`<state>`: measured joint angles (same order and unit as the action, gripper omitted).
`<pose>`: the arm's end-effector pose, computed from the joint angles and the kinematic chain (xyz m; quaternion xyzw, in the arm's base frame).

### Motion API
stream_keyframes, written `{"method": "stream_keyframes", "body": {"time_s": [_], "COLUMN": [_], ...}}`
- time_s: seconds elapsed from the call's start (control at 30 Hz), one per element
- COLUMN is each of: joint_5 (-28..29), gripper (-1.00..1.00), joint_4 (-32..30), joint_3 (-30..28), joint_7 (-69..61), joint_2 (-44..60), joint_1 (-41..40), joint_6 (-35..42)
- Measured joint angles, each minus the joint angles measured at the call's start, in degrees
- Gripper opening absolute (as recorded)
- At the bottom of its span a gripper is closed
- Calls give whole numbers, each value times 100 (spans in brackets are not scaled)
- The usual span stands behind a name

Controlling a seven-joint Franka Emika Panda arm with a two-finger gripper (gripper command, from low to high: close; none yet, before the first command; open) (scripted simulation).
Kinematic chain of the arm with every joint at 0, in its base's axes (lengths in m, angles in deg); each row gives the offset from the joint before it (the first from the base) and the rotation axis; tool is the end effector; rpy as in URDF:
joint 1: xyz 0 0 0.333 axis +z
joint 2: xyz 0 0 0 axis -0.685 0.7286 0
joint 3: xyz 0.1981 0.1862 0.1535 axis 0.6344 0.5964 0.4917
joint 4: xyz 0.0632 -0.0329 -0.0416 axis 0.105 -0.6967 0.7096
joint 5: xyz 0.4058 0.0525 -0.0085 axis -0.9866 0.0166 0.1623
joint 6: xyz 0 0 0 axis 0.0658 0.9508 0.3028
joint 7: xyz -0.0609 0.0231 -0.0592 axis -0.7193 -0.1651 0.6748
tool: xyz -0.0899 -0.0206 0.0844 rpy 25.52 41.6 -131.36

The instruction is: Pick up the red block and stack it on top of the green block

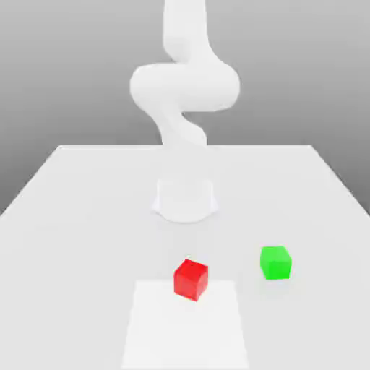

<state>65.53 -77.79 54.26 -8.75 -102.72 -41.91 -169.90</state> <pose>0.4051 0.0057 0.6443 -0.8799 0.3170 -0.3339 0.1173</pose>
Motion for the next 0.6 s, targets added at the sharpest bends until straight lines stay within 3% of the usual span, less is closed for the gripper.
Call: {"method": "stream_keyframes", "body": {"time_s": [0.3,0.6], "joint_5": [499,647], "gripper": [0,0], "joint_4": [-1325,-2624], "joint_3": [-377,-952], "joint_7": [-1759,-3749], "joint_2": [1373,2698], "joint_1": [470,909], "joint_6": [-1055,-2105]}}
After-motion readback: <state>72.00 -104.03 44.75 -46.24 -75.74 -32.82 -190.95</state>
